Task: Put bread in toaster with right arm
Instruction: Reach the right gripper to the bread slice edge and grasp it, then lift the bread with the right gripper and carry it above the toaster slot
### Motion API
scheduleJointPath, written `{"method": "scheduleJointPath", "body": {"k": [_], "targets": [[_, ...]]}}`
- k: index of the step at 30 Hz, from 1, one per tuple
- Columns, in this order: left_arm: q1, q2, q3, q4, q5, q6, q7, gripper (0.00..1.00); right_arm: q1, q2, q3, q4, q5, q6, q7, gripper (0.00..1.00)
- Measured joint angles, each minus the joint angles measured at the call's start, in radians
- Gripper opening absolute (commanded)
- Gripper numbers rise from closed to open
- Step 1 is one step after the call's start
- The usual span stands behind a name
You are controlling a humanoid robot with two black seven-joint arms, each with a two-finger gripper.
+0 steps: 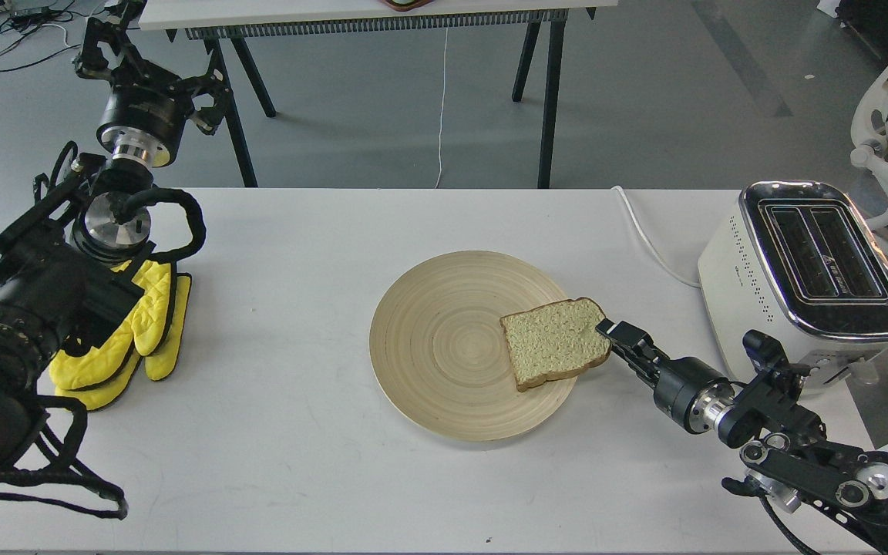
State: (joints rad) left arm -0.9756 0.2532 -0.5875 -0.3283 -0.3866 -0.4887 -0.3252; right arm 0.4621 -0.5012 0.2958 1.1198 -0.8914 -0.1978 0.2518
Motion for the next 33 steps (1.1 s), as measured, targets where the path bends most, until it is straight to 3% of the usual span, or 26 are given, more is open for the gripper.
{"method": "scheduleJointPath", "body": {"k": [11,16,20,29,33], "targets": [[0.000,-0.001,0.000,0.000,0.000,0.000,0.000,1.00,0.013,0.018,0.001,-0.004,0.002,0.000,0.004,0.32],[0.000,-0.001,-0.001,0.000,0.000,0.000,-0.001,1.00,0.019,0.019,0.002,-0.003,0.002,0.000,0.004,0.11],[0.000,-0.001,-0.002,0.000,0.000,0.000,-0.002,1.00,0.026,0.019,0.002,-0.003,0.002,0.000,0.003,0.05],[0.000,-0.001,-0.002,0.000,0.000,0.000,-0.002,1.00,0.051,0.003,0.012,0.044,0.003,-0.005,0.014,0.04],[0.000,-0.002,-0.002,0.000,0.000,0.000,-0.002,1.00,0.079,-0.089,0.037,0.119,0.003,-0.012,0.018,0.03]]}}
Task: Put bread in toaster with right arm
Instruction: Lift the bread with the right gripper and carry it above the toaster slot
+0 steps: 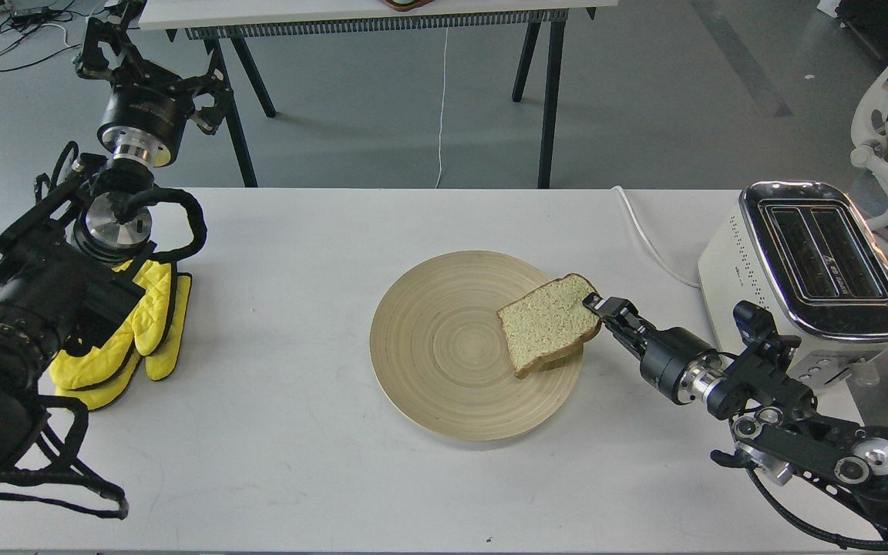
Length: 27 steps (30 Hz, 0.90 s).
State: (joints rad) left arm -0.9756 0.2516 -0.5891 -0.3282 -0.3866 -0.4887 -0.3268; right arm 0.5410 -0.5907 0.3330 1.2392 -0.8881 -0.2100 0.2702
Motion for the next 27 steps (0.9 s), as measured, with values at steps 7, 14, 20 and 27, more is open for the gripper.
{"method": "scheduleJointPath", "body": {"k": [7,14,20,27], "targets": [[0.000,0.001,0.000,0.000,0.000,0.000,0.000,1.00,0.106,-0.304,0.025,0.164,-0.002,0.001,-0.002,0.03],[0.000,0.000,0.000,0.000,0.000,0.000,0.000,1.00,0.197,-0.602,0.025,0.196,-0.024,0.008,-0.016,0.03],[0.000,0.000,0.000,0.000,0.000,0.000,0.000,1.00,0.188,-0.732,0.011,0.196,-0.171,0.007,-0.024,0.03],[-0.001,0.000,0.002,0.000,0.000,0.000,0.000,1.00,0.182,-0.736,-0.053,0.175,-0.200,0.000,-0.043,0.03]]}}
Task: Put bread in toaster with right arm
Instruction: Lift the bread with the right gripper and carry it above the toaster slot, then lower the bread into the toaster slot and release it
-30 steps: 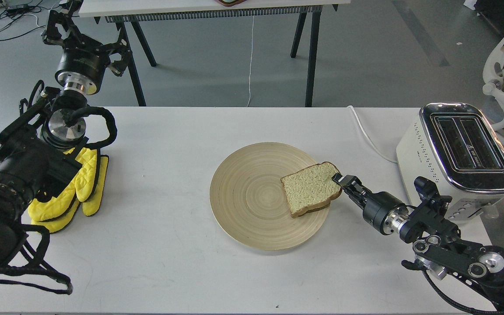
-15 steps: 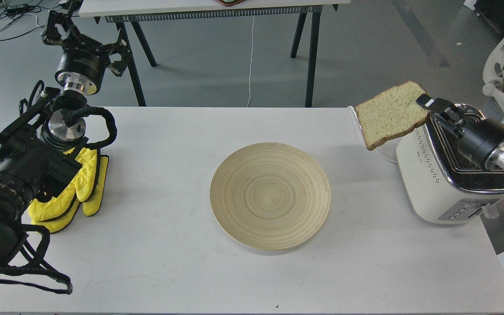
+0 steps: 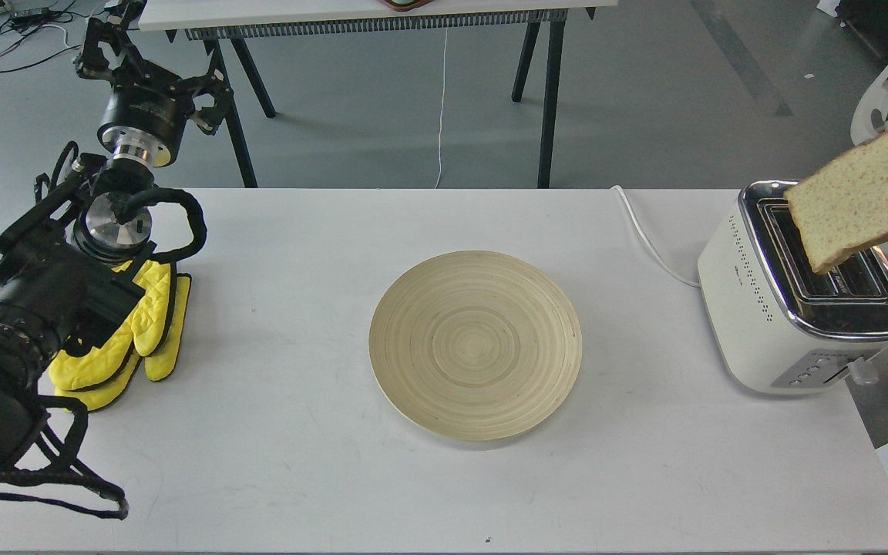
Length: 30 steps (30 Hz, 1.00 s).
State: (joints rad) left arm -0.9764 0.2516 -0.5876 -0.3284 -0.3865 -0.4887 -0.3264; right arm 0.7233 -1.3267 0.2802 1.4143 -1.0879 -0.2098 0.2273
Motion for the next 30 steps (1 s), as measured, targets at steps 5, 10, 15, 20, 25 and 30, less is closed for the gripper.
{"method": "scheduleJointPath", "body": {"k": [5,10,15,20,25,30], "targets": [[-0.001,0.000,0.000,0.000,0.000,0.000,0.000,1.00,-0.001,0.029,-0.027,-0.038,-0.002,-0.001,-0.021,0.04],[-0.001,0.000,0.000,0.000,0.000,0.000,0.000,1.00,-0.001,0.062,-0.033,-0.069,-0.002,-0.002,-0.027,0.20],[-0.001,0.000,0.000,0.000,0.000,0.000,0.000,1.00,0.000,0.096,-0.066,-0.068,0.005,-0.005,-0.027,0.58],[-0.001,-0.001,-0.001,0.000,0.000,0.000,0.000,1.00,0.004,0.106,-0.042,-0.054,0.015,-0.007,-0.017,0.94],[-0.001,-0.001,-0.001,0.000,0.000,0.000,0.000,1.00,0.009,0.137,0.115,-0.050,0.032,-0.007,-0.016,0.98],[-0.001,-0.001,-0.001,0.000,0.000,0.000,-0.001,1.00,0.014,0.236,0.315,-0.084,0.257,0.005,-0.021,1.00]]}}
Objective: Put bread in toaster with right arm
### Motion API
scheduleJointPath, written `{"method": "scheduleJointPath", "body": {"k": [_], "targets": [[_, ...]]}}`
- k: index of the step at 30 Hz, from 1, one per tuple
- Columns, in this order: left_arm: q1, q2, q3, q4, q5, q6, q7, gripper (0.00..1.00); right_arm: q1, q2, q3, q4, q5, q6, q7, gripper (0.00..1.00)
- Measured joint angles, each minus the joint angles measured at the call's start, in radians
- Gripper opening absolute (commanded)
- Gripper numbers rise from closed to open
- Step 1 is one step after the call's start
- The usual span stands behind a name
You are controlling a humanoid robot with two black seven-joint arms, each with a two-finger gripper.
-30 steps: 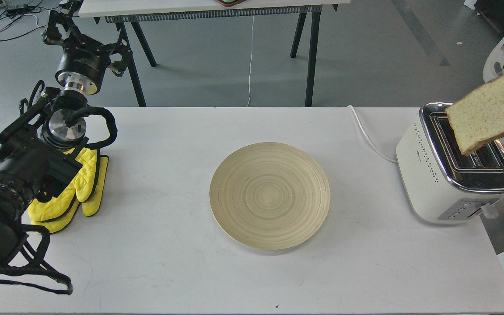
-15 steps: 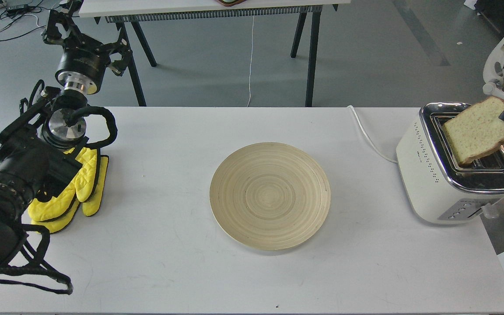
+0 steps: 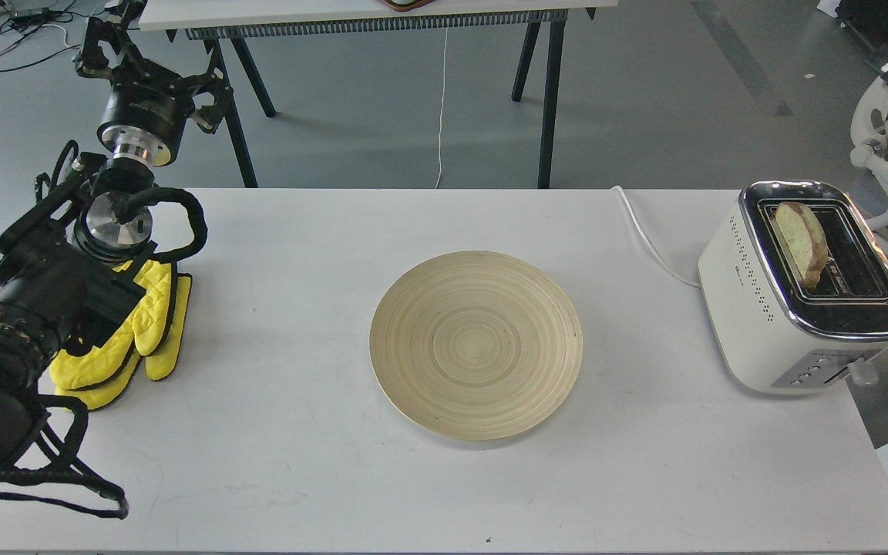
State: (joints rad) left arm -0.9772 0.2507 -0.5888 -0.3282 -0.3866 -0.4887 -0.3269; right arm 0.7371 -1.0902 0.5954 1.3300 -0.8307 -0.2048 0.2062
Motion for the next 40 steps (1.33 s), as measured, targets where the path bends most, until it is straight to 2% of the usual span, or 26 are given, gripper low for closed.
{"method": "scheduleJointPath", "body": {"k": [4,10,14,27,40], "targets": [[0.000,0.000,0.000,0.000,0.000,0.000,0.000,1.00,0.021,0.131,0.101,-0.109,0.195,0.023,0.005,1.00],[0.001,0.001,0.000,0.000,0.000,0.000,0.000,1.00,0.062,0.371,0.239,-0.345,0.301,0.217,0.071,1.00],[0.002,0.002,0.000,0.000,0.000,0.000,0.000,1.00,0.062,0.469,0.321,-0.472,0.429,0.315,0.080,1.00],[0.001,0.003,0.000,0.000,0.000,0.000,0.000,1.00,0.086,0.612,0.351,-0.674,0.719,0.472,0.047,1.00],[0.000,0.002,0.000,0.000,0.000,0.000,0.000,1.00,0.090,0.709,0.377,-0.717,0.756,0.557,0.044,1.00]]}}
